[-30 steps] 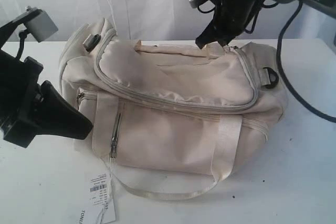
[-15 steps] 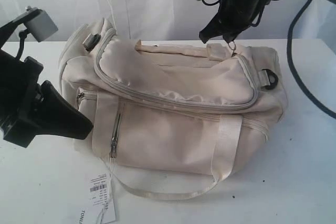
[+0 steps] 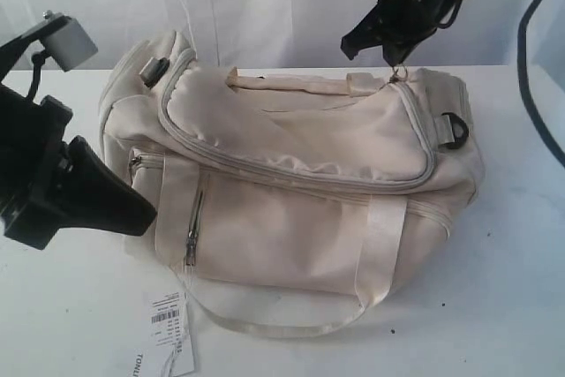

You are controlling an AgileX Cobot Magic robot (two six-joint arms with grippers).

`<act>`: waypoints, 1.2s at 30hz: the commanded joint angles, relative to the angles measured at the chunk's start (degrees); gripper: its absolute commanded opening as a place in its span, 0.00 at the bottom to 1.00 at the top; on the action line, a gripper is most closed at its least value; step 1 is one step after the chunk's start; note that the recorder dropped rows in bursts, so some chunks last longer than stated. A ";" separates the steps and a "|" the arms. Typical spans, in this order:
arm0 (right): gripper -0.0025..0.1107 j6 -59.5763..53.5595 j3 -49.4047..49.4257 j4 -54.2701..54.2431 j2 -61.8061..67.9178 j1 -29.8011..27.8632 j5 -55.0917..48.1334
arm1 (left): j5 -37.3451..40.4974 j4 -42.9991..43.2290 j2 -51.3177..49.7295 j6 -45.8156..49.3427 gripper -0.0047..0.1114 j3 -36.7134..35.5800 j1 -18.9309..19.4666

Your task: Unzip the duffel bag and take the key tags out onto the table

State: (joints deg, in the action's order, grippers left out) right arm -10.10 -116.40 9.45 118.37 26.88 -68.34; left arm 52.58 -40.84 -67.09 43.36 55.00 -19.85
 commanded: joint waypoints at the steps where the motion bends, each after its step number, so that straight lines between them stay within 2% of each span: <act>1: 0.02 0.34 -0.16 -0.85 -1.52 -0.29 -1.63 | 1.57 -1.49 0.15 0.17 0.04 0.38 -0.28; 8: 0.02 0.34 0.69 -2.21 -3.36 -0.29 -1.63 | 1.56 -1.60 0.15 0.17 0.04 0.38 -0.28; 20: 0.02 0.85 14.06 -2.01 -10.26 -0.29 -1.63 | 1.56 -1.65 0.15 0.17 0.04 0.38 -0.28; 36: 0.02 2.85 23.36 -2.63 -16.56 -0.29 -1.63 | 1.56 -1.65 0.15 0.17 0.04 0.38 -0.28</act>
State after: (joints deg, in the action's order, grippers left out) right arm -7.82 -94.32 7.79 103.62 26.88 -67.82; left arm 52.84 -40.98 -67.09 43.36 55.00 -19.85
